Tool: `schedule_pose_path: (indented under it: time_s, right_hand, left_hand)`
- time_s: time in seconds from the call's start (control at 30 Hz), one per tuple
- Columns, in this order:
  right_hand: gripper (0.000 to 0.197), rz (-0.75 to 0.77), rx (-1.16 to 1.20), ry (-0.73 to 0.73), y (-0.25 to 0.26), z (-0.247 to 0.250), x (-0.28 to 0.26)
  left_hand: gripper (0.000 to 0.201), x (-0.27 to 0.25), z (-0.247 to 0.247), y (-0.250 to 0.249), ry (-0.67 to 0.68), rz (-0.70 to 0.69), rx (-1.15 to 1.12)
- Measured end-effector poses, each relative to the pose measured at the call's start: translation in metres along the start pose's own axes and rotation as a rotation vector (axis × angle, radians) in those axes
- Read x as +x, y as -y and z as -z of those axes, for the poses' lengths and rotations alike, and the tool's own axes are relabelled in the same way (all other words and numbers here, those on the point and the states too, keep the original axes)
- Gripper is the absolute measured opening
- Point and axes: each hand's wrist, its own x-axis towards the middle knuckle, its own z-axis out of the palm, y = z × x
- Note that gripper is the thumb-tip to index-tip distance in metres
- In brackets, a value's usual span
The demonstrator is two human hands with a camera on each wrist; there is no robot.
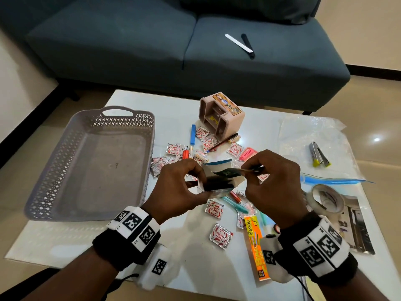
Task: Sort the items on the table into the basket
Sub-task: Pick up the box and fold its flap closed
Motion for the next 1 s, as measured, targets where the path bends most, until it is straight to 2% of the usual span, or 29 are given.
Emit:
schedule_pose_path:
  time_s: [0.13,0.37,0.43,0.5,0.57,0.63,0.73,0.8,0.93,1.0]
  right_hand:
    - [0.024,0.089,-0.106,0.058,0.0,-0.005,-0.003]
    - [0.023,0.184,-0.296,0.225,0.009,-0.021,-0.013]
    - [0.028,0.209,-0.36,0.298,0.01,-0.027,-0.016]
    - [0.042,0.233,-0.425,0.381,0.013,-0.032,-0.019]
    - [0.054,0.231,-0.482,0.462,0.016,-0.033,-0.02]
    - [0.056,0.222,-0.508,0.524,0.018,-0.034,-0.022]
    - [0.042,0.252,-0.554,0.557,0.017,-0.038,-0.027]
    - [0.041,0.256,-0.546,0.569,0.012,-0.044,-0.031]
    - [0.056,0.178,-0.532,0.771,0.012,-0.057,-0.038]
    - [0.064,0.135,-0.564,0.814,0.014,-0.059,-0.041]
  left_hand:
    - [0.034,0.0,0.0,-0.001,-0.045,-0.034,0.008]
    - [0.036,-0.002,-0.002,-0.001,-0.021,-0.104,0.064]
    - [0.036,-0.003,-0.002,-0.001,-0.012,-0.107,0.058]
    - [0.036,-0.003,-0.002,0.002,0.01,-0.087,0.04]
    - [0.034,-0.004,-0.001,0.004,0.036,-0.039,0.009]
    - [0.032,-0.006,0.001,0.007,0.047,0.0,-0.006]
    - [0.03,-0.01,0.002,0.01,0.038,0.022,-0.028]
    - [0.031,-0.011,-0.001,0.013,0.042,0.035,-0.046]
    - [0.03,-0.015,-0.006,0.019,0.068,0.028,-0.069]
    - [0.031,-0.015,-0.007,0.02,0.077,0.007,-0.075]
